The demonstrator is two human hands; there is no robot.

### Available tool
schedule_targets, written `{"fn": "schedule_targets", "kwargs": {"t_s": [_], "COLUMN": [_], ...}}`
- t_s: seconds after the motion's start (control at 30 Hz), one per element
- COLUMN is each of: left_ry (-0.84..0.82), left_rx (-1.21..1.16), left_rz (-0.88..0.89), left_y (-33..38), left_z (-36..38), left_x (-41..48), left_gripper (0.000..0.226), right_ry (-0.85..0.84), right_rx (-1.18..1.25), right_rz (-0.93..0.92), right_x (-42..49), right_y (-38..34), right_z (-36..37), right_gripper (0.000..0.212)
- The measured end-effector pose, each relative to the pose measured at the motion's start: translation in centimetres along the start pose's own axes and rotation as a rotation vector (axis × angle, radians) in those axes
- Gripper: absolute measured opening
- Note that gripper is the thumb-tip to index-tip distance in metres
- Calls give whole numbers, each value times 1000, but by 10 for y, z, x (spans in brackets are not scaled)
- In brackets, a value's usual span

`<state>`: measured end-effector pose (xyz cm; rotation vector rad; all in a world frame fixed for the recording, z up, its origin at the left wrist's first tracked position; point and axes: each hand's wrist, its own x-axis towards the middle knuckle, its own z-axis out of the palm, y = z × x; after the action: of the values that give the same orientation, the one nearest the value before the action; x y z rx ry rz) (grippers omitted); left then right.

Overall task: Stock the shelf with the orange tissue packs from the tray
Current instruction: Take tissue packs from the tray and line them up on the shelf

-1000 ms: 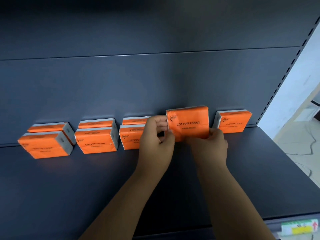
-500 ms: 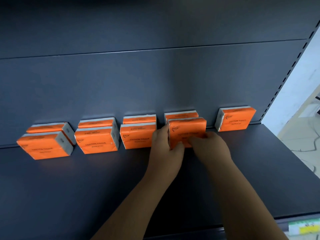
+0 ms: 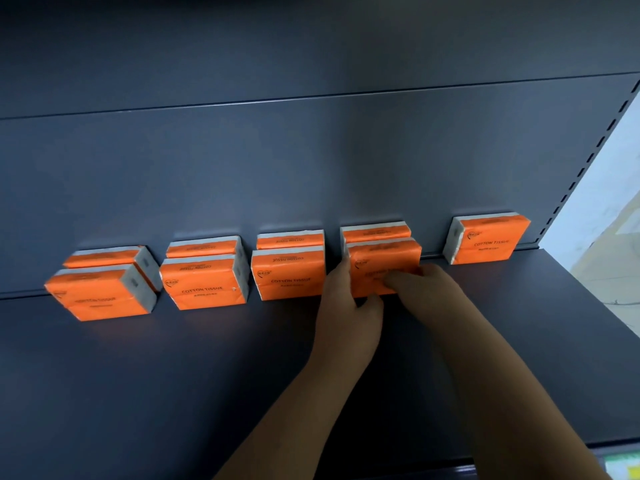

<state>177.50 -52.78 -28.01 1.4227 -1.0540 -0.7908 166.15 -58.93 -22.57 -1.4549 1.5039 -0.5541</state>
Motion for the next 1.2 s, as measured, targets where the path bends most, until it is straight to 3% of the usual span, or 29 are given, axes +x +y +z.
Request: {"fn": "schedule_targets", "kwargs": {"t_s": [0.23, 0.47, 0.63, 0.8, 0.9, 1.07, 1.2], "left_ry": [-17, -117, -170, -110, -85, -85, -7], "left_rx": [-57, -43, -33, -59, -70, -82, -71], "left_rz": [-15, -84, -128, -120, -132, -110, -147], "left_y": [-4, -6, -5, -3, -2, 4, 11], "left_z": [0, -10, -14, -11, -8, -7, -8], "left_x": [3, 6, 6, 3, 1, -4, -8], "left_gripper": [63, 78, 82, 80, 80, 78, 72], "right_ry": [10, -24, -16, 32, 39, 44, 97], "right_rx": [-16, 45, 63, 30, 35, 14, -104], "right_rz": [-31, -14, -16, 28, 43, 37, 18], "right_x": [2, 4, 2, -1, -2, 8, 2], "right_y": [1, 0, 3, 5, 7, 12, 8], "right_z": [10, 12, 8, 14, 16, 21, 25], "right_gripper": [9, 29, 11, 61, 64, 87, 74]}}
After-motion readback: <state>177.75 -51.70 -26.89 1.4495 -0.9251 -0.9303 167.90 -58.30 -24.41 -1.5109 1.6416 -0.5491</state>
